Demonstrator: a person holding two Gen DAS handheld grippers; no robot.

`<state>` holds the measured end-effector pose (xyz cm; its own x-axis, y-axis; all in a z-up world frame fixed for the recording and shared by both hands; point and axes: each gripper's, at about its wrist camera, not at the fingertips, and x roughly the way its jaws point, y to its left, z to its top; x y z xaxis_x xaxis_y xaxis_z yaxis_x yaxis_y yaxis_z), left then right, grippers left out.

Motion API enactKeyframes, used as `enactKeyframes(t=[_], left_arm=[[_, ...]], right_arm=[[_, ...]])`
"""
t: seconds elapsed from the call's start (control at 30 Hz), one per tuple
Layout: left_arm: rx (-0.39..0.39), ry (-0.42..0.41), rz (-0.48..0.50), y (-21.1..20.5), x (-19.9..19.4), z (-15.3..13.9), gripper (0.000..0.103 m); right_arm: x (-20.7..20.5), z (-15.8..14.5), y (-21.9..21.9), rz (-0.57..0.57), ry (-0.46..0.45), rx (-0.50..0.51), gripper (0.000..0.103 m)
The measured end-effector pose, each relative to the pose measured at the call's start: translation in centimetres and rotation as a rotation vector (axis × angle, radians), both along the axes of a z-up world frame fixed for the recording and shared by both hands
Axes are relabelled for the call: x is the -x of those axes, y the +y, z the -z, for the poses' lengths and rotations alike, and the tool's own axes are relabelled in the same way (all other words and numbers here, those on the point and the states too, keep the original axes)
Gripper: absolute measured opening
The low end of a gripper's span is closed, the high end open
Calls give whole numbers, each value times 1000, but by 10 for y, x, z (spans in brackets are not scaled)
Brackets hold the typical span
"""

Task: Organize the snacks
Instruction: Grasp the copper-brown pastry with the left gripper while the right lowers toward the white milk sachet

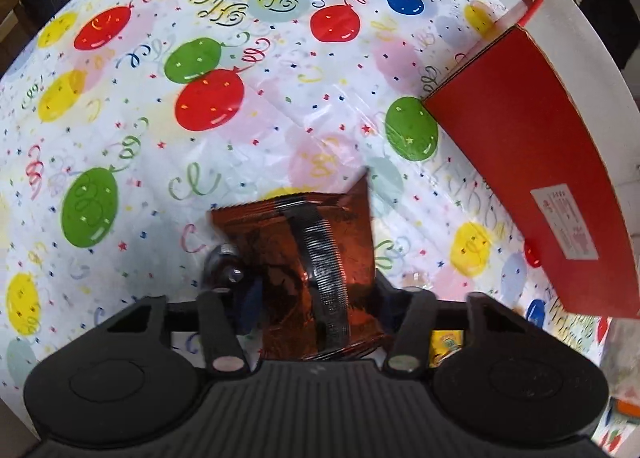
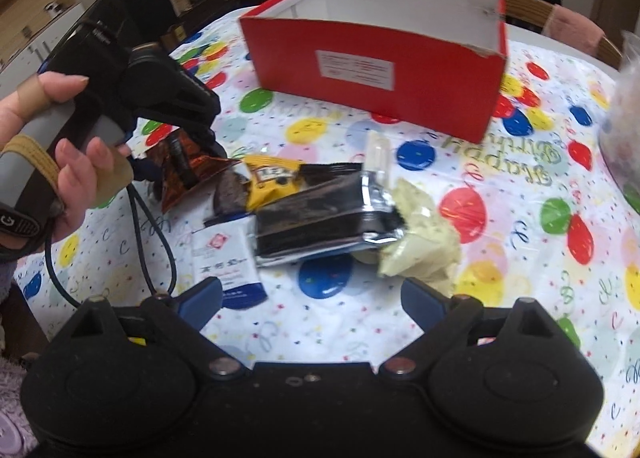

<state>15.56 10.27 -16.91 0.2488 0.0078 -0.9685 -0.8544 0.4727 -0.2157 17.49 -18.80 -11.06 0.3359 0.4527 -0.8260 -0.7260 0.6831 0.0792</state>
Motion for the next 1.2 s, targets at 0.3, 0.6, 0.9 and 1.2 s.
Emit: enactKeyframes(t=[0.3,0.6,0.9,1.2], left_arm=[[1,-56,94,4,22,-4,49],[-69,-87,205,5,52,-21,49],[-101,-113,240,12,78,-32,49],[-137,-140,256,17,100,-51,49]], right_arm=[[8,9,18,-15,28,-1,94],[25,27,62,-154,-20,48,88],[30,35,96,-261,-50,90,82],[35,51,113,-291,-76,201,67]])
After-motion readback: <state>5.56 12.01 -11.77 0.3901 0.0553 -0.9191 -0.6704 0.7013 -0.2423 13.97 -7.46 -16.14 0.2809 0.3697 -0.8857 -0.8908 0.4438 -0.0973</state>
